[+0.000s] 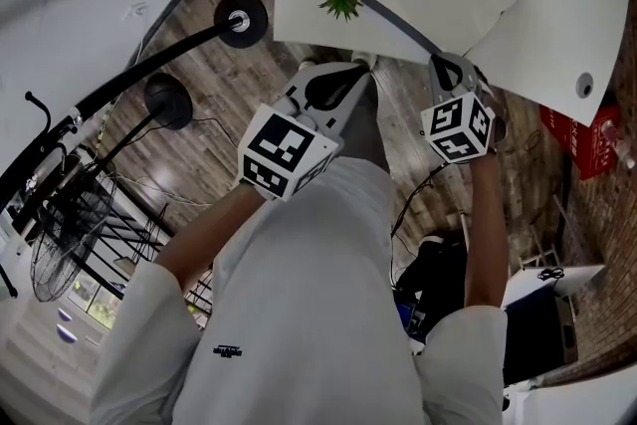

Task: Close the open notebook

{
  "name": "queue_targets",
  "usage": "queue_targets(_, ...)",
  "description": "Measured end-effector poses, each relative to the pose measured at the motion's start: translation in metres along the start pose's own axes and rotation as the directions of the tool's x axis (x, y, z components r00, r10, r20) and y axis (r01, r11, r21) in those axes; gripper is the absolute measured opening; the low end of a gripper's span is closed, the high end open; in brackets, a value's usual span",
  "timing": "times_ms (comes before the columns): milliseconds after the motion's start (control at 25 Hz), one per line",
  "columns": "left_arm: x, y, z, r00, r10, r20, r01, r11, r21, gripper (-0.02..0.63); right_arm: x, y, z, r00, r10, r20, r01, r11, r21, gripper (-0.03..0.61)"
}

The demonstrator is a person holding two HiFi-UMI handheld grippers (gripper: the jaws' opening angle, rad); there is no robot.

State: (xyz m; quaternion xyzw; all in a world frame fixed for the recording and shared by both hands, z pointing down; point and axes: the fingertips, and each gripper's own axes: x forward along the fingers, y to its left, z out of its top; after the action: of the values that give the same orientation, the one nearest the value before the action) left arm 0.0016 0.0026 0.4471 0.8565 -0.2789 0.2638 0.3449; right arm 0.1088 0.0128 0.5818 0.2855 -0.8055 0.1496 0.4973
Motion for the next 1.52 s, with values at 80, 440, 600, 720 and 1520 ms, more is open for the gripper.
queue_targets(80, -0.001, 0.0, -0.001, 1.0, -0.002, 0.0, 0.002, 1.0, 0.0, 0.009, -0.007, -0.001, 0.005, 1.0, -0.008, 0.015, 0.008, 1.0, 0.021, 0.006)
queue_targets(440, 0.0, -0.003, -0.001, 1.0, -0.007, 0.001, 0.007, 1.0, 0.001, 0.009, -0.014, 0.005, -0.019, 0.999, 0.0, -0.047, -0.001, 1.0, -0.028, 0.028)
queue_targets(600, 0.0, -0.003, -0.005, 1.0, -0.008, -0.01, 0.008, 1.0, 0.007, 0.009, -0.012, 0.005, -0.036, 0.996, -0.012, -0.087, 0.007, 0.998, -0.062, 0.083)
queue_targets(720, 0.0, -0.005, -0.006, 1.0, -0.007, -0.014, 0.007, 1.0, 0.009, 0.009, -0.011, -0.003, -0.041, 0.994, -0.048, -0.102, 0.038, 0.995, -0.095, 0.08)
queue_targets(1520, 0.004, -0.004, -0.002, 1.0, -0.007, -0.01, 0.007, 1.0, 0.006, 0.009, -0.005, -0.002, -0.05, 0.976, -0.088, -0.202, -0.012, 0.893, -0.45, 0.092)
